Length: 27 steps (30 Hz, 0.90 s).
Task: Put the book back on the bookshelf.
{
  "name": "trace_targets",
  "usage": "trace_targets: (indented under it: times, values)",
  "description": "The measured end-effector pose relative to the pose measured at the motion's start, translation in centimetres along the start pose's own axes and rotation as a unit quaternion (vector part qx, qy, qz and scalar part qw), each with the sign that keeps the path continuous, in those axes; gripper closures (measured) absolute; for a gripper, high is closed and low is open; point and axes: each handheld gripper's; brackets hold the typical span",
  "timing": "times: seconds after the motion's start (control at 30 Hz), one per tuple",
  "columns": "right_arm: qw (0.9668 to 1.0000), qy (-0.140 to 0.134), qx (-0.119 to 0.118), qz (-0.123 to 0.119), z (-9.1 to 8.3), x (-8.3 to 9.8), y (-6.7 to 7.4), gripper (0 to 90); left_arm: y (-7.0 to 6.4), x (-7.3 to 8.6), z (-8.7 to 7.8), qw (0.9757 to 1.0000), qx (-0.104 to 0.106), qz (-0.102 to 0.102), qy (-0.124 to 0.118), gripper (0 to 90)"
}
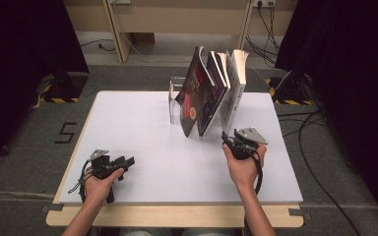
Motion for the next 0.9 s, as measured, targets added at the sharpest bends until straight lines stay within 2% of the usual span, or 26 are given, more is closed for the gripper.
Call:
trace_targets:
  times: [0.47, 0.63, 0.8, 0.9]
  values:
    - [0.9995, 0.027, -0.009, 0.011, -0.6, 2.9, -0.5, 52.0, 0.3, 0.0, -0.2, 1.0000, -0.005, 0.001, -0.002, 47.6]
    - [0.9994, 0.033, -0.008, 0.010, -0.9, 3.8, -0.7, 52.0, 0.3, 0.0, -0.3, 1.0000, -0.007, 0.002, -0.002, 47.3]
    - [0.9989, 0.041, -0.008, 0.023, -1.2, 5.4, -0.9, 52.1, 0.4, 0.0, -0.3, 1.0000, -0.006, 0.001, -0.002, 46.7]
    - [0.9987, 0.044, -0.007, 0.022, -1.2, 5.8, -1.0, 52.1, 0.4, 0.0, -0.3, 1.0000, -0.006, 0.002, -0.001, 46.4]
Point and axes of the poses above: each handheld gripper's, and its own axes: z roughly forward along the jaws, x roughly out of its underside, y roughly to its left, and after that the axes turned 11 degrees about y, right-handed
